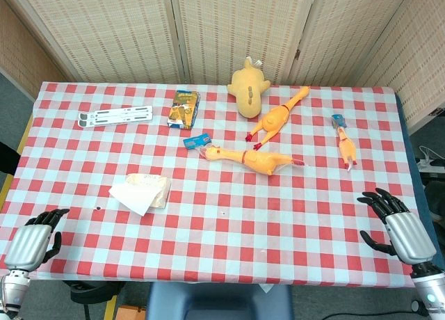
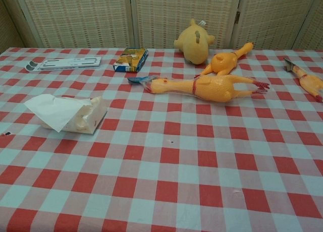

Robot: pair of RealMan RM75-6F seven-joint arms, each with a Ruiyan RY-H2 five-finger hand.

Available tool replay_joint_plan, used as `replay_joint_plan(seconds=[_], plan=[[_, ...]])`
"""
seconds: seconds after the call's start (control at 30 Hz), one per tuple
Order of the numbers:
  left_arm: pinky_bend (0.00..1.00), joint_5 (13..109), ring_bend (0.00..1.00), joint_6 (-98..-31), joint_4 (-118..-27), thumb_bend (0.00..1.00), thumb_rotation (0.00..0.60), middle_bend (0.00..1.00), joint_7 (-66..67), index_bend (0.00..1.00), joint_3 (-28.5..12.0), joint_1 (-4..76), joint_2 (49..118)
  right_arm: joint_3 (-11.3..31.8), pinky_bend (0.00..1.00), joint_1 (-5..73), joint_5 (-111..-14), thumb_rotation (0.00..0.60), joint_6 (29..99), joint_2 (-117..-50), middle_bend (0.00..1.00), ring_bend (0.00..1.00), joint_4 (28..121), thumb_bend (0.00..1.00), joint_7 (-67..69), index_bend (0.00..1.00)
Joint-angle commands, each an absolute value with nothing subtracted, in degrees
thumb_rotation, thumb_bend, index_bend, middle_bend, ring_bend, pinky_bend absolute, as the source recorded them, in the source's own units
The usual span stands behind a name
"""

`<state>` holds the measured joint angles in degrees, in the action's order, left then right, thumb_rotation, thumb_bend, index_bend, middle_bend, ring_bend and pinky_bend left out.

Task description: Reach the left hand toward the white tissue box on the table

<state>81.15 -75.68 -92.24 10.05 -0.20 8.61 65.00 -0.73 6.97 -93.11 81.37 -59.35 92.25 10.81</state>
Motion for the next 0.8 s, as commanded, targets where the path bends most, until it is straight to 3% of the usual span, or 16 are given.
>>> replay_joint_plan(seconds=[0.03,0.57,0.67,0.8], plan=[[0.3,81.27,0.18,-75.87,-92.39,0.68,0.6,0.21,10.32,0.19,-0.17,8.56,65.05,-0.85,0.17,7.36,-92.98,0.6,80.57,-59.22,0.15,0.06,92.19,0.23,10.54,0.23],[0.3,83.07,0.2,-74.93,-89.84,0.68,0.6,0.25,9.6,0.18,0.24,9.69,66.58,-1.04,0.18,7.98,-91.82,0.6,78.71,-59.27,0.15,0.06,93.19,0.23,8.53,0.23],[0.37,83.87,0.33,-76.02,-86.21,0.68,0.6,0.34,11.95,0.16,-0.31,10.09,69.69,-1.31,0.18,8.14,-91.95,0.6,78.23,-58.93,0.15,0.06,93.26,0.23,8.93,0.23],[0.59,85.25,0.6,-75.4,-79.38,0.63,0.6,0.53,13.66,0.14,-0.91,11.93,75.11,-2.04,0.18,8.12,-92.66,0.6,77.98,-57.45,0.15,0.06,93.72,0.23,10.29,0.23]])
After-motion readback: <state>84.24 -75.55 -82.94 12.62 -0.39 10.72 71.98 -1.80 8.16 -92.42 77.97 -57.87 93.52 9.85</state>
